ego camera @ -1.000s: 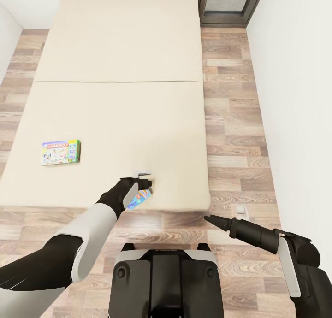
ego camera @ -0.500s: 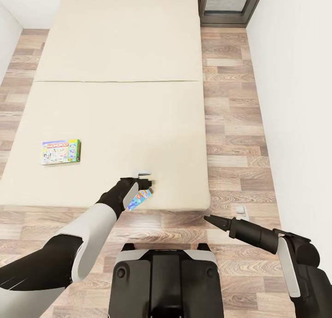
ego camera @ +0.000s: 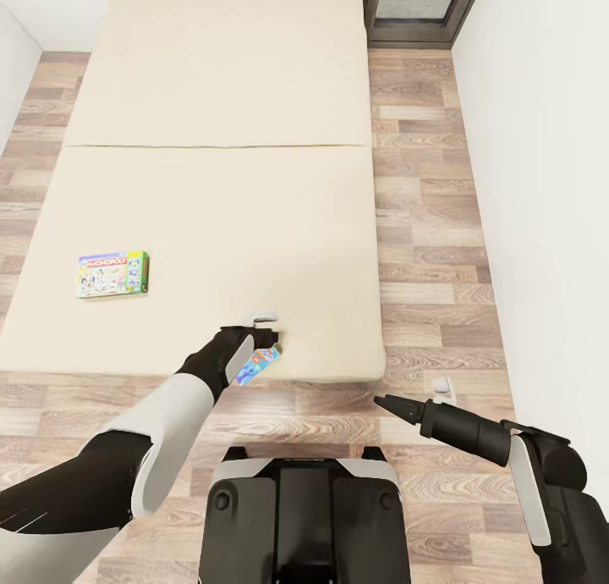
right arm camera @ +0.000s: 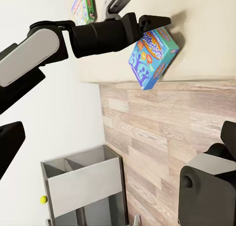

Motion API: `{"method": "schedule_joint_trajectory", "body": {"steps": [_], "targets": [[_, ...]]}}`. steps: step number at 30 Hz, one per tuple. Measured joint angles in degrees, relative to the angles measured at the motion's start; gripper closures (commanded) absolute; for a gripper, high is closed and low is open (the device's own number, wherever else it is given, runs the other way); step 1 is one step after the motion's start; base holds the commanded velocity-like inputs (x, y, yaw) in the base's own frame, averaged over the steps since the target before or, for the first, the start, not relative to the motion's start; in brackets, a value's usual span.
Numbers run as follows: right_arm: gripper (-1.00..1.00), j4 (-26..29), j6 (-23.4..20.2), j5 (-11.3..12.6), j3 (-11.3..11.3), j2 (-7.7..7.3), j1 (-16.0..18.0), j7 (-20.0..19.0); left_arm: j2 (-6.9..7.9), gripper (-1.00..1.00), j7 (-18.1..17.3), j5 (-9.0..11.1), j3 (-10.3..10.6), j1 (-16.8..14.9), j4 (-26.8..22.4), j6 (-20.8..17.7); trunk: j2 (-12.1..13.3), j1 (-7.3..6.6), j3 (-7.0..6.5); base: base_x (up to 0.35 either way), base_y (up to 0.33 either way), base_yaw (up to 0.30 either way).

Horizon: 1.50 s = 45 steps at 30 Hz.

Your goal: Put all the toys in the child's room - the three board games (two on the bed and one on the table), the two jigsaw puzzles on the table, and the tennis ball on the table - inside the toy box on the table in the child's room.

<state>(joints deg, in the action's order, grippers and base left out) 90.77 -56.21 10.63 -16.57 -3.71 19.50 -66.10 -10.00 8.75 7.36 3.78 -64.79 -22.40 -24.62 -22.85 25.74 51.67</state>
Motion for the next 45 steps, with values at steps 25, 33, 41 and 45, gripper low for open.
{"method": "schedule_joint_trajectory", "body": {"steps": [25, 33, 41, 45], "targets": [[-1.00, 0.00, 0.02, 0.00, 0.00, 0.03, 0.00, 0.00, 0.00, -1.00, 0.00, -0.04, 0.04, 0.00, 0.02, 0.01, 0.00, 0.00, 0.00, -0.069, 0.000, 0.000], [-1.00, 0.00, 0.02, 0.00, 0.00, 0.03, 0.00, -0.01, 0.00, -1.00, 0.02, -0.01, 0.03, 0.00, 0.03, -0.01, 0.00, 0.00, 0.00, -0.002, 0.000, 0.000], [-1.00, 0.00, 0.02, 0.00, 0.02, -0.03, 0.00, -0.01, 0.00, -1.00, 0.02, -0.01, 0.03, 0.00, 0.03, -0.01, 0.00, 0.00, 0.00, 0.000, 0.000, 0.000], [-1.00, 0.00, 0.02, 0.00, 0.01, -0.05, 0.00, -0.01, 0.00, -1.00, 0.02, 0.00, -0.01, 0.00, 0.03, 0.00, 0.00, 0.00, 0.00, 0.000, 0.000, 0.000]]}}
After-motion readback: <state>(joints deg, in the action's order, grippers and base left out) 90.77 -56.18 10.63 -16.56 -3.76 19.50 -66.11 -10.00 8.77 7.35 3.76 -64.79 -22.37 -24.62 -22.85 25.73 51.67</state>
